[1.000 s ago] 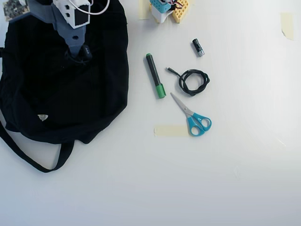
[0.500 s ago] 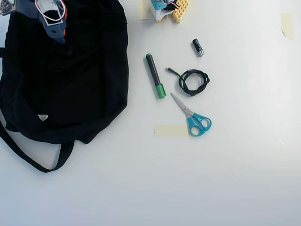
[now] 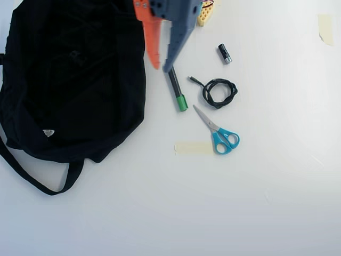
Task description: Put the bike light into the black bag
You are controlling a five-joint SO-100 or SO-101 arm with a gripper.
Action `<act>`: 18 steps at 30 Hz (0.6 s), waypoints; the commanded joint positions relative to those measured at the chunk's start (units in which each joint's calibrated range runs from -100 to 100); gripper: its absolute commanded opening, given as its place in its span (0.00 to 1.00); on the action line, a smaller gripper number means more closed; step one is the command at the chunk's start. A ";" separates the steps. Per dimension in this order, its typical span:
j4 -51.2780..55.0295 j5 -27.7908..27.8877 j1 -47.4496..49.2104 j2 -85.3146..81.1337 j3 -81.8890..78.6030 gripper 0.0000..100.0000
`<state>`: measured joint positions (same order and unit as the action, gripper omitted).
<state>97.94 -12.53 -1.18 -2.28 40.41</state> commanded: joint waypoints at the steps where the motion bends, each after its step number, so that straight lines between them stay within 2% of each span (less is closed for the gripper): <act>1: 1.63 -2.47 3.05 -11.33 -8.06 0.02; 7: -0.09 0.10 5.51 -28.09 -31.78 0.02; 12: -14.48 3.82 8.58 -41.45 -54.78 0.02; 13: -14.99 3.93 8.66 -41.78 -55.50 0.02; 18: -34.80 5.55 10.45 -54.31 -83.54 0.02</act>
<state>74.24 -7.64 8.45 -49.85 -26.97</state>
